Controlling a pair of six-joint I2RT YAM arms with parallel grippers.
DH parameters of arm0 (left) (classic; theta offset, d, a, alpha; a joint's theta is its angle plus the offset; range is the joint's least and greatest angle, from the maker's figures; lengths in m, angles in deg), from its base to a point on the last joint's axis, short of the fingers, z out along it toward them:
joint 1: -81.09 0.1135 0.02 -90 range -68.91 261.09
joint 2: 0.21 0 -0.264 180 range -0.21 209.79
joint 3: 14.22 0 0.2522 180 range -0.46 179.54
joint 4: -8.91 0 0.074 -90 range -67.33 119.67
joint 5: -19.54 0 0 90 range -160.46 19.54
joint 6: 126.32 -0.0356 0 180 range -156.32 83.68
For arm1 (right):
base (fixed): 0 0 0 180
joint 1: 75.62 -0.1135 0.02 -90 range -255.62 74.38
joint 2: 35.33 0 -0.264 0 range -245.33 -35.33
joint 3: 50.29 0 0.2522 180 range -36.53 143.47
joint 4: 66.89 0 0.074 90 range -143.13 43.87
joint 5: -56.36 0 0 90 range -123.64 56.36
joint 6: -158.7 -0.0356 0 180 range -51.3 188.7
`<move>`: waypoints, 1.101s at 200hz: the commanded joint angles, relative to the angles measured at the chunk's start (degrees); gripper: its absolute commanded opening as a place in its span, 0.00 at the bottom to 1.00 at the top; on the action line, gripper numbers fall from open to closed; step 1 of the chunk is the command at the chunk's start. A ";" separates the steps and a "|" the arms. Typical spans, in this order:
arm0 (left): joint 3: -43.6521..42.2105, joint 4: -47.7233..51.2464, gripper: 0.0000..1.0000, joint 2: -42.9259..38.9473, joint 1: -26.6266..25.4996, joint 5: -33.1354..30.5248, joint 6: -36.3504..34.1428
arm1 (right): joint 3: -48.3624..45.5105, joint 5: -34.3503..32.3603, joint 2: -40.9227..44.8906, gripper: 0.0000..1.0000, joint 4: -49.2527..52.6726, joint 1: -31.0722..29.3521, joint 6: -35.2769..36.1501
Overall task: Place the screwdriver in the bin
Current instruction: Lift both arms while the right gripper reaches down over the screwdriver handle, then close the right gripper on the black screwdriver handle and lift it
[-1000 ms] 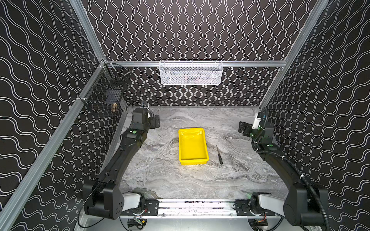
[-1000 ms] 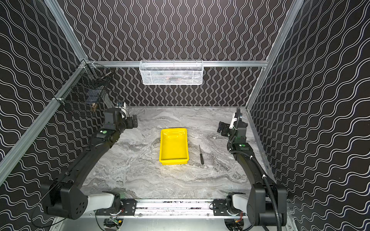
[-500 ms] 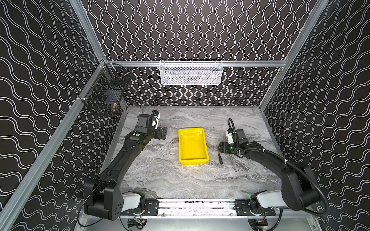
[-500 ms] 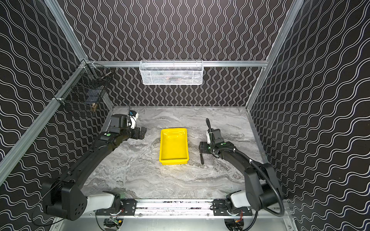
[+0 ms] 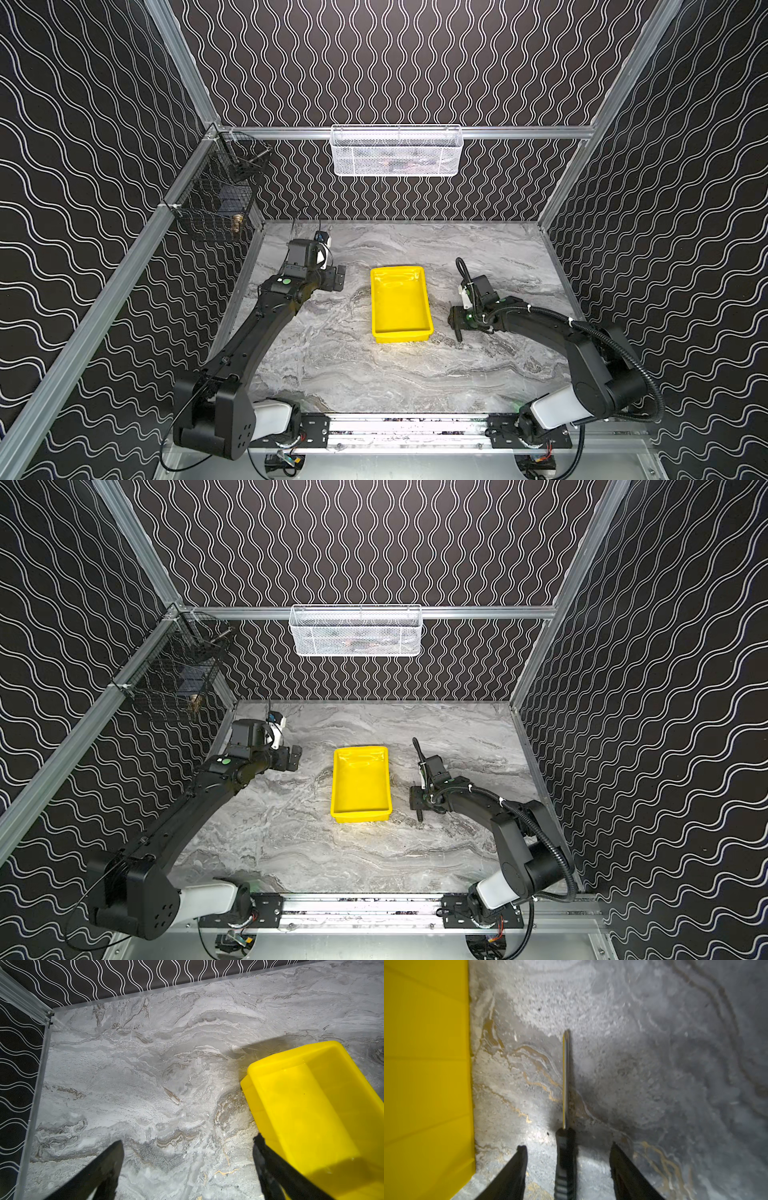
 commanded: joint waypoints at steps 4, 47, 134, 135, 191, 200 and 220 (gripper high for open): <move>0.32 0.27 0.99 -0.04 -0.05 -0.01 0.28 | -0.63 -2.78 0.73 0.61 1.74 -0.47 -2.82; 0.09 0.18 0.99 -0.65 -0.09 -0.59 0.28 | -1.42 -4.23 0.93 0.56 2.02 -3.79 -4.42; 0.13 0.43 0.99 -0.38 -0.34 -0.86 0.13 | -0.22 -5.45 -2.50 0.29 2.49 -5.48 -5.97; 0.13 0.44 0.99 -0.35 -0.33 -0.86 0.16 | -0.21 -5.49 -2.47 0.29 2.51 -5.48 -5.97; 0.22 0.46 0.99 -0.23 -0.38 -0.70 0.27 | 0.59 -6.77 -1.82 0.11 4.07 -5.91 -5.85; 0.20 0.44 0.99 -0.21 -0.32 -0.68 0.31 | 0.77 -7.01 -1.51 0.10 4.42 -5.98 -5.88; 0.19 0.44 0.99 -0.23 -0.39 -0.51 0.31 | 1.27 -7.73 -0.47 0.07 5.44 -6.01 -5.73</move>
